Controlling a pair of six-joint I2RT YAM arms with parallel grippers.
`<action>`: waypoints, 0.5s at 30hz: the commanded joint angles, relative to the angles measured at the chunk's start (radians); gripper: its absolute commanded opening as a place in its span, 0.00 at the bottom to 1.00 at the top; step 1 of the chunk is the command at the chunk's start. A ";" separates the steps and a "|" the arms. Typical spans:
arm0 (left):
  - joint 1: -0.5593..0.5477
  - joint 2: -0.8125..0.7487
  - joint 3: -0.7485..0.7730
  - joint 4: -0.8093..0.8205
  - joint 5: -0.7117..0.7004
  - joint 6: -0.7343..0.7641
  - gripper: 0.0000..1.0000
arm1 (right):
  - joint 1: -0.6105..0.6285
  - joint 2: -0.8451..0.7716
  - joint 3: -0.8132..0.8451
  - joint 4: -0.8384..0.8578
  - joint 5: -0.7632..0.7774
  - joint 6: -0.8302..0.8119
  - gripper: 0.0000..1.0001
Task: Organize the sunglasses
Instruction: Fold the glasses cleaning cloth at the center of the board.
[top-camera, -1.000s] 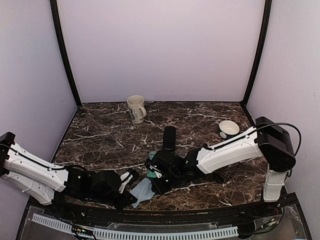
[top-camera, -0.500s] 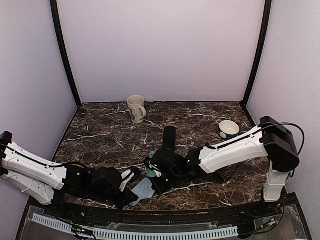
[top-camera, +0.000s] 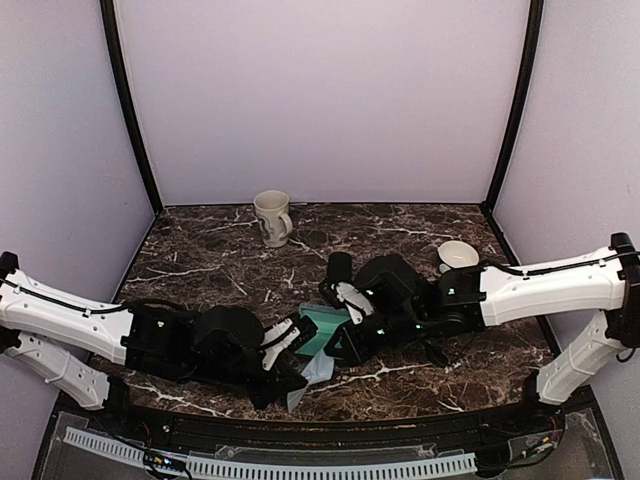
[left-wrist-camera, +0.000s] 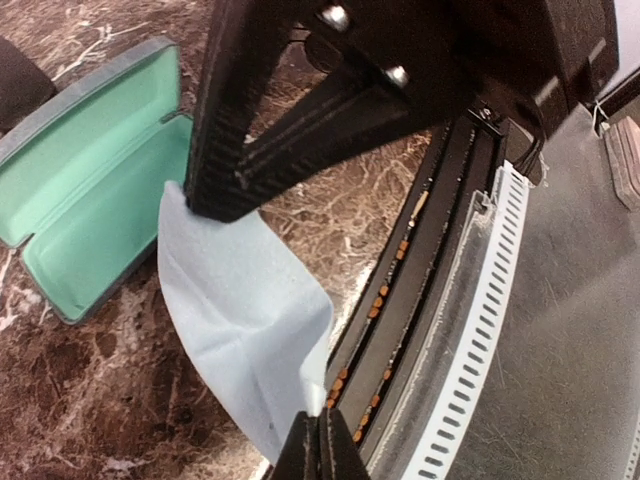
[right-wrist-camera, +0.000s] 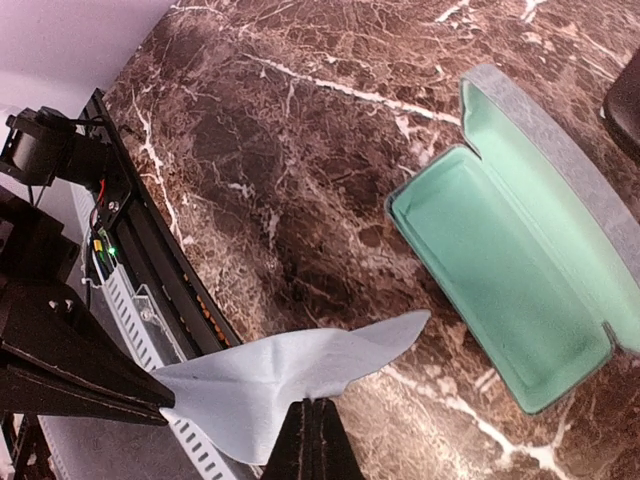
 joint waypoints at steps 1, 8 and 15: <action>-0.046 0.052 0.043 -0.038 -0.003 0.017 0.00 | 0.017 -0.099 -0.065 -0.072 0.007 0.058 0.00; -0.074 0.104 0.013 0.056 0.022 -0.055 0.00 | 0.048 -0.177 -0.112 -0.108 0.034 0.121 0.00; -0.070 0.079 -0.071 0.095 -0.039 -0.124 0.00 | 0.051 -0.080 -0.079 -0.069 0.053 0.126 0.00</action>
